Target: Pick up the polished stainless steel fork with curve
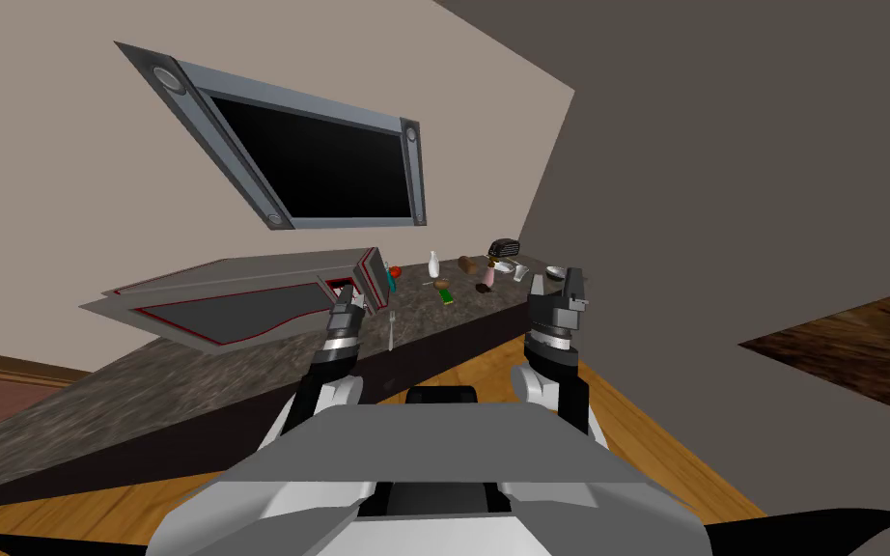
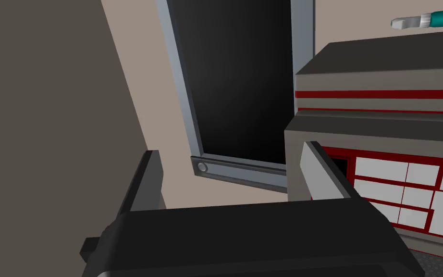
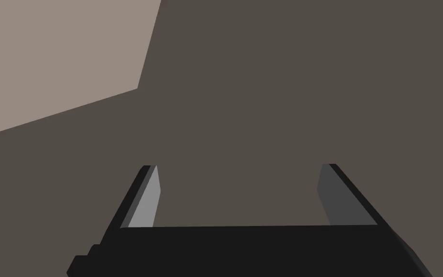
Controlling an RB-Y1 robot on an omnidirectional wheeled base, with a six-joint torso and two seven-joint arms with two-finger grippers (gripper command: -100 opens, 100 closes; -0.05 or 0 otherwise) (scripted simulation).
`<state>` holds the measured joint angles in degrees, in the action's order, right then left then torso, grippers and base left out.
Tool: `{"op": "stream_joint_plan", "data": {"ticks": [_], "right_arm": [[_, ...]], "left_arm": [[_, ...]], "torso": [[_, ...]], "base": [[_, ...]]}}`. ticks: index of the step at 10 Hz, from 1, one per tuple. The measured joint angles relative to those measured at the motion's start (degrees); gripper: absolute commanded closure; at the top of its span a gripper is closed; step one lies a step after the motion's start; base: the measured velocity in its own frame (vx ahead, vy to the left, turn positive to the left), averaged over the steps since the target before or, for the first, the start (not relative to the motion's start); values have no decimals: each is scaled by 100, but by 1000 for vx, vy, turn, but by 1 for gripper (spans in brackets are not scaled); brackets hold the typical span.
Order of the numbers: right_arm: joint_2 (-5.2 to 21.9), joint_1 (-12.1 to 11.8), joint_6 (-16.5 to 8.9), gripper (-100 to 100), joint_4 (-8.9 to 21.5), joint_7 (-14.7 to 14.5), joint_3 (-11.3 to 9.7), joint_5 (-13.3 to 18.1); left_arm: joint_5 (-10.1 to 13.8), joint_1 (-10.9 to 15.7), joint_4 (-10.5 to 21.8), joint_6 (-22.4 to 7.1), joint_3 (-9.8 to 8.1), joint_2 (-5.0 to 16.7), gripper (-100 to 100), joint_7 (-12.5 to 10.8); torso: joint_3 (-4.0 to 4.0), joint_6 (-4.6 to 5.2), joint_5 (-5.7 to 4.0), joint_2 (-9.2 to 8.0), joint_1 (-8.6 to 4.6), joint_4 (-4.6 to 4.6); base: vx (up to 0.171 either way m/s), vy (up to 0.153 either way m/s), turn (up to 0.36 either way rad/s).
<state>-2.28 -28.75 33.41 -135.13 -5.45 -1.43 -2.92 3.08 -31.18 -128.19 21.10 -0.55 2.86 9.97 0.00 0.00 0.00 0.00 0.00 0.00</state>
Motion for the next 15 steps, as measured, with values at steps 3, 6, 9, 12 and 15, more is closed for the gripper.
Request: {"op": "stream_joint_plan", "data": {"ticks": [3, 6, 9, 12, 15], "right_arm": [[0, 2, 0, 0, 0, 0, -1, 0], [-1, 3, -1, 0, 1, 0, -1, 0], [-1, 3, -1, 0, 1, 0, -1, 0], [0, 3, -1, 0, 1, 0, -1, 0], [0, 2, -1, 0, 1, 0, 0, 0]], "left_arm": [[26, -198, -56, -81, -44, 292, -100, 59], [95, -476, -117, -255, -173, 664, -100, 123], [179, -888, -208, -508, -320, 1101, -100, 218], [319, -1452, -354, -867, -523, 1630, -100, 300], [498, -1907, -341, -1331, -751, 2210, -100, 360]], "torso": [[-32, 1, -1, -56, -5, -12], [-42, 1, -2, -72, -10, -16], [-58, 1, -3, -100, -9, -23], [-49, 2, -2, -83, -6, -19], [-38, 1, -2, -62, -5, -16]], "base": [[-148, -19, -89], [-177, -28, -137], [-240, -43, -187], [-195, -47, -254], [-138, -61, -283]]}}
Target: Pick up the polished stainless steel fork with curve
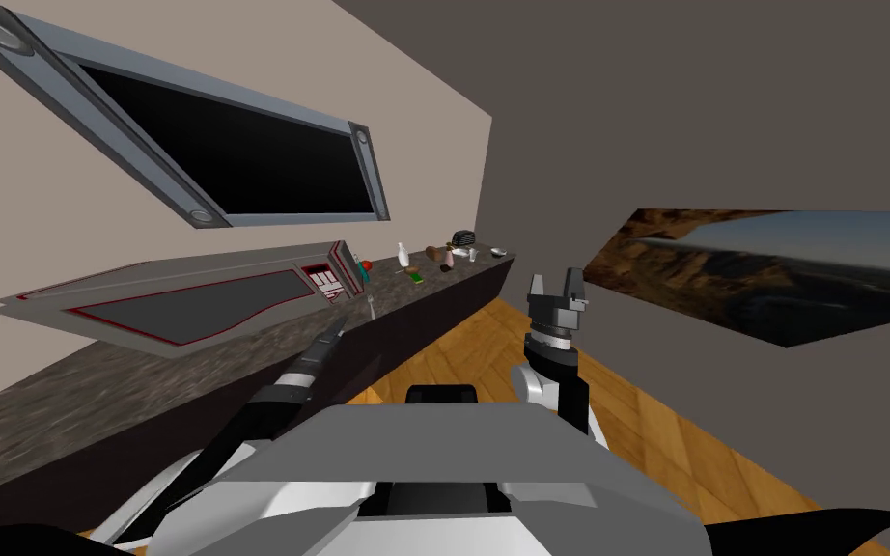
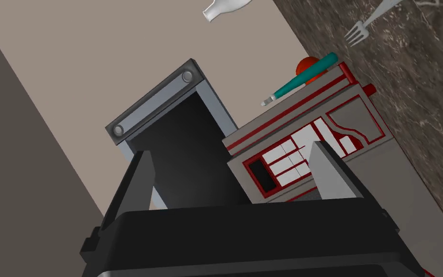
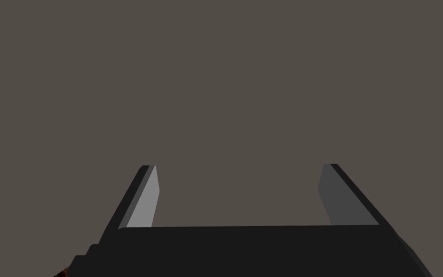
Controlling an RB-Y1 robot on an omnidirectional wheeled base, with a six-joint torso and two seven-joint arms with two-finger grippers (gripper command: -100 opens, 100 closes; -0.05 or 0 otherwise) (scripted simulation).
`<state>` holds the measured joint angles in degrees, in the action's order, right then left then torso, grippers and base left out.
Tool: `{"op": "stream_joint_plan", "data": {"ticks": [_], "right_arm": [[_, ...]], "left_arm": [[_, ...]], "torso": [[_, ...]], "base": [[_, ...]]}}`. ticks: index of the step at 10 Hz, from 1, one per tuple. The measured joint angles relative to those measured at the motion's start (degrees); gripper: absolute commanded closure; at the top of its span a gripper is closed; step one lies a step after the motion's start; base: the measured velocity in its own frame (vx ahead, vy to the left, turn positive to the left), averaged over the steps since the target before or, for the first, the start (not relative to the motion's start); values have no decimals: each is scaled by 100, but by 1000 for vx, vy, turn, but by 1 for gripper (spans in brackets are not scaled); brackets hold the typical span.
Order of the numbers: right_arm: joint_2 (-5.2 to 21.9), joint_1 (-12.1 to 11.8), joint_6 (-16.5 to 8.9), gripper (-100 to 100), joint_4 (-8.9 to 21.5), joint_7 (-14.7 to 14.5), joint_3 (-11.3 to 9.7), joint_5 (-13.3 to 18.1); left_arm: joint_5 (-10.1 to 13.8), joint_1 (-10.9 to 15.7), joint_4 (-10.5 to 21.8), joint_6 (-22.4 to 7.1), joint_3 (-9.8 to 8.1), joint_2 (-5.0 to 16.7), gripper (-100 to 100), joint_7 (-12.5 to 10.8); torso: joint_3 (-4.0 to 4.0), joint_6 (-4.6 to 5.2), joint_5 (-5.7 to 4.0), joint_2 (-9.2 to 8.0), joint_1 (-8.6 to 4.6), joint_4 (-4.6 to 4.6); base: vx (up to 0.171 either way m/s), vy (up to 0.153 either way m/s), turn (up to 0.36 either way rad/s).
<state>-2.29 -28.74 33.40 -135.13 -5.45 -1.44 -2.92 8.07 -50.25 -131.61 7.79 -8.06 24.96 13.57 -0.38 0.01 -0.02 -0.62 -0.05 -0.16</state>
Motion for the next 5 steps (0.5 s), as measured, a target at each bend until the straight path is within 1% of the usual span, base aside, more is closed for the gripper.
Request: {"op": "stream_joint_plan", "data": {"ticks": [1, 2, 3, 4, 5], "right_arm": [[0, 0, 0, 0, 0, 0, 0, 0], [1, -2, 0, 0, 0, 0, 1, 0], [1, -1, 0, 0, 0, 0, 1, 0], [1, -1, 0, 0, 0, 0, 1, 0], [1, -2, 0, 0, -1, 0, 1, 0]], "left_arm": [[76, -184, -36, -186, -89, 200, -100, 14], [104, -271, -17, -277, -115, 289, -100, 23], [148, -422, -3, -372, -156, 419, -100, 36], [212, -569, 22, -515, -212, 591, -100, 47], [234, -690, -17, -617, -235, 649, -100, 61]], "torso": [[8, 1, 0, 13, 3, 3], [16, -4, 3, 28, 14, 6], [21, 0, 4, 35, 19, 8], [22, 1, 5, 38, 21, 9], [25, -3, 5, 43, 23, 10]], "base": [[-62, -29, -77], [-49, -26, -189], [-52, -27, -290], [-35, -15, -116], [-19, -20, -200]]}}
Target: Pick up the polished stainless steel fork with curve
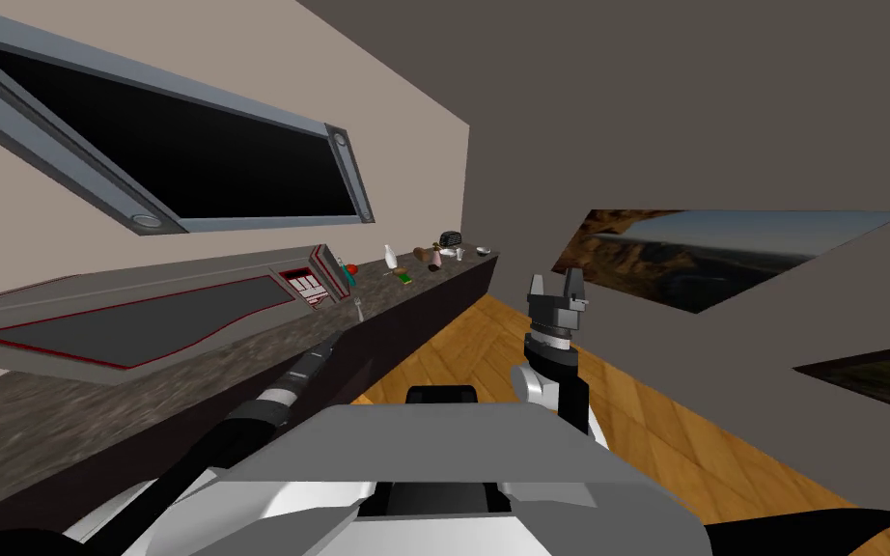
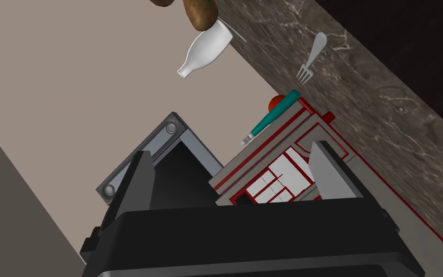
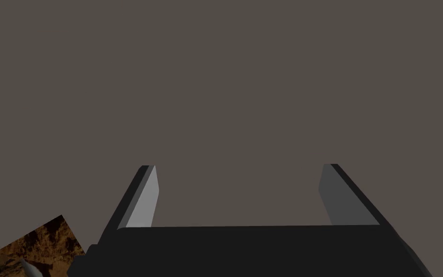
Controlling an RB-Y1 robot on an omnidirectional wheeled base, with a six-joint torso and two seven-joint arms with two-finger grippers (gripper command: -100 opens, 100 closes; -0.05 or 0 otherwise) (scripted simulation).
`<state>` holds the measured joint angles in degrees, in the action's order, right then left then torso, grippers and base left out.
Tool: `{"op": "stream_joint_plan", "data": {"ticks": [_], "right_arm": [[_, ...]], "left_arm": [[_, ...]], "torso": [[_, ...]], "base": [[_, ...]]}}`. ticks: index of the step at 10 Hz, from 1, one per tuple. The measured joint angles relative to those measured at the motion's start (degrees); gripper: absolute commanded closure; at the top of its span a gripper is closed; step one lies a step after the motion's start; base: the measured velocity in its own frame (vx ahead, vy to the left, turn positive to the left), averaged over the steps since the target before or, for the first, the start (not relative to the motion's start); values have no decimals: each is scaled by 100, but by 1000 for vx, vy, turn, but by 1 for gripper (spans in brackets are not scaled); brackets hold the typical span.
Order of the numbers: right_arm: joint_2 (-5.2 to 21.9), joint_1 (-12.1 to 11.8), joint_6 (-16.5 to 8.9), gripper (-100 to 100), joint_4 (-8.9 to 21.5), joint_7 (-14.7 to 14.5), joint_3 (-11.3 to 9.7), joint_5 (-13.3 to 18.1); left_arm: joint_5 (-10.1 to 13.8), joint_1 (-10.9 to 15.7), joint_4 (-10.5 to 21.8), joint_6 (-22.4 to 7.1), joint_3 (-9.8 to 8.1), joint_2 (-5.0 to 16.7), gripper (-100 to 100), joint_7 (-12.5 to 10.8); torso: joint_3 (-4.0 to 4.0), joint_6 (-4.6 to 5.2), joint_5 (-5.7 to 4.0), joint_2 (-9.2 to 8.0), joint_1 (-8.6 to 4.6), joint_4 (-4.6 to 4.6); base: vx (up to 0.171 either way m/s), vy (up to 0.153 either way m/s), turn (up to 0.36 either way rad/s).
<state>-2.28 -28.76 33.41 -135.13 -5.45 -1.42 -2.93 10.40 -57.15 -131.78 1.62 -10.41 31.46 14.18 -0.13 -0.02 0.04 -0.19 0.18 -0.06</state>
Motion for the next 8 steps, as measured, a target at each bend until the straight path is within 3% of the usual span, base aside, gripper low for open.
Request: {"op": "stream_joint_plan", "data": {"ticks": [3, 6, 8], "right_arm": [[0, 0, 0, 0, 0, 0, 0, 0], [1, -1, 0, 0, 0, 0, 1, 0], [1, -1, 0, 0, 0, 0, 0, 0]], "left_arm": [[206, -522, 18, -466, -185, 436, -100, 2], [358, -772, 51, -824, -310, 763, -100, -33], [494, -1096, 80, -1056, -411, 1009, -100, -56]], "torso": [[12, 4, 2, 20, 7, 5], [18, -1, 3, 30, 13, 7], [24, 4, 4, 41, 20, 9]], "base": [[12, -8, -262], [37, 9, -167], [68, 33, -247]]}}
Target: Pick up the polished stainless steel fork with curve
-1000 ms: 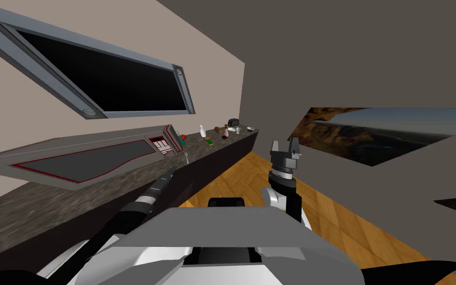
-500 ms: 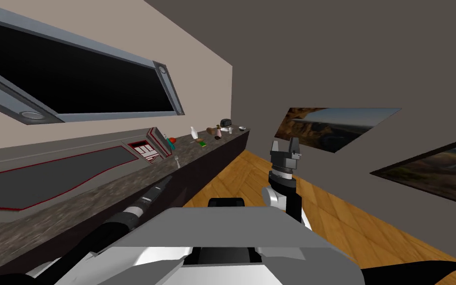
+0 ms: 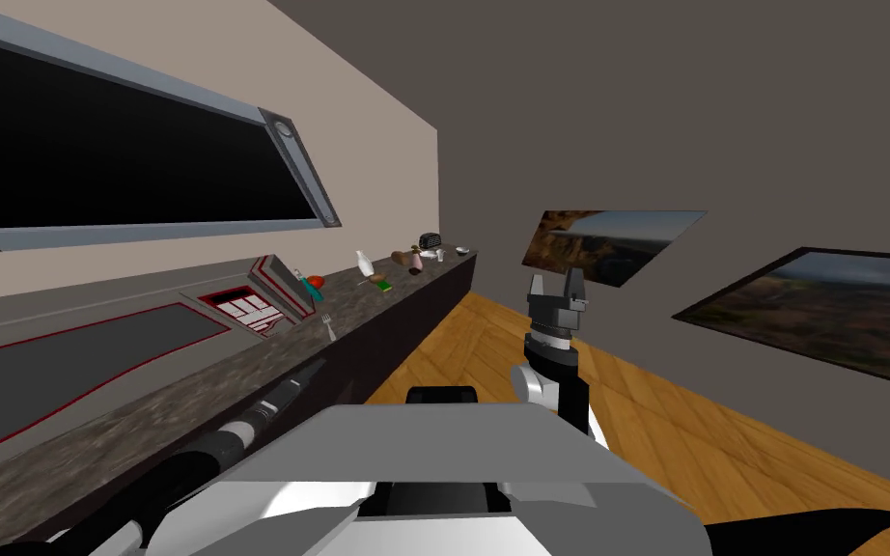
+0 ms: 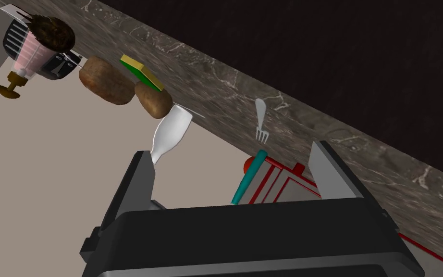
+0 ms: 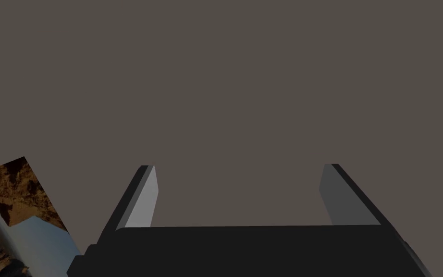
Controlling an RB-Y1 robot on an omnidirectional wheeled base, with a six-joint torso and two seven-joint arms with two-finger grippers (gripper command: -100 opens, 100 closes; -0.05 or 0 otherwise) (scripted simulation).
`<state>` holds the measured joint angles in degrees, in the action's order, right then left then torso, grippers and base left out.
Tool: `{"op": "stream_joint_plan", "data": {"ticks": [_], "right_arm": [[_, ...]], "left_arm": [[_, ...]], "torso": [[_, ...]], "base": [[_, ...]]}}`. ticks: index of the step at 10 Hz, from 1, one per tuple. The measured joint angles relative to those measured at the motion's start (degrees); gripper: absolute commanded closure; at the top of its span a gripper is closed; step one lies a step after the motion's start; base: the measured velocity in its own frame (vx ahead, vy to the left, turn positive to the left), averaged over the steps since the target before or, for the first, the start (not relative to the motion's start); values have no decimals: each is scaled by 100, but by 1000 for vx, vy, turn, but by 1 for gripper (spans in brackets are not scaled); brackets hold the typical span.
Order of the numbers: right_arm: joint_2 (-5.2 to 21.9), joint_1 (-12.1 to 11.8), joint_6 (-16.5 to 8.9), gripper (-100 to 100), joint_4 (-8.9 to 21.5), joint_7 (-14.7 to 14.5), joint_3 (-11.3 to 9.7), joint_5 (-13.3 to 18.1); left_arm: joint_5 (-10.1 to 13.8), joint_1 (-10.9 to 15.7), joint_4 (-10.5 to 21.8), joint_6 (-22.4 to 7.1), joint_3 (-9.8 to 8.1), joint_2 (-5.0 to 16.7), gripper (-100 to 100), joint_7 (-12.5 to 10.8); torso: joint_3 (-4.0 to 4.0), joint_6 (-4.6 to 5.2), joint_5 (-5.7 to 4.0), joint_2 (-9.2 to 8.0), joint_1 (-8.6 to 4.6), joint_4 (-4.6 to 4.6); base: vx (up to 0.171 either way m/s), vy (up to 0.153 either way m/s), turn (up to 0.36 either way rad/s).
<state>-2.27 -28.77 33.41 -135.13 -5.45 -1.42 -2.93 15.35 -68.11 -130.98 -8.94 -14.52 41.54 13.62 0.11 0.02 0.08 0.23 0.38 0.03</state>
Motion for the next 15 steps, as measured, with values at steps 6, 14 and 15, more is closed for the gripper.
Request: {"op": "stream_joint_plan", "data": {"ticks": [6, 14, 15], "right_arm": [[1, -2, 1, 0, -1, 0, 2, 0], [1, -3, 0, 0, -1, 0, 2, 0], [1, -3, 1, 0, -1, 0, 2, 0]], "left_arm": [[528, -780, 148, -903, -364, 805, -100, -207], [1102, -1506, 454, -2022, -523, 1448, -100, -472], [1175, -1559, 517, -2144, -520, 1516, -100, -512]], "torso": [[21, -6, 7, 35, 19, 8], [31, -3, 9, 53, 33, 12], [29, -5, 11, 48, 35, 12]], "base": [[123, 86, -233], [142, 139, -207], [119, 155, -134]]}}
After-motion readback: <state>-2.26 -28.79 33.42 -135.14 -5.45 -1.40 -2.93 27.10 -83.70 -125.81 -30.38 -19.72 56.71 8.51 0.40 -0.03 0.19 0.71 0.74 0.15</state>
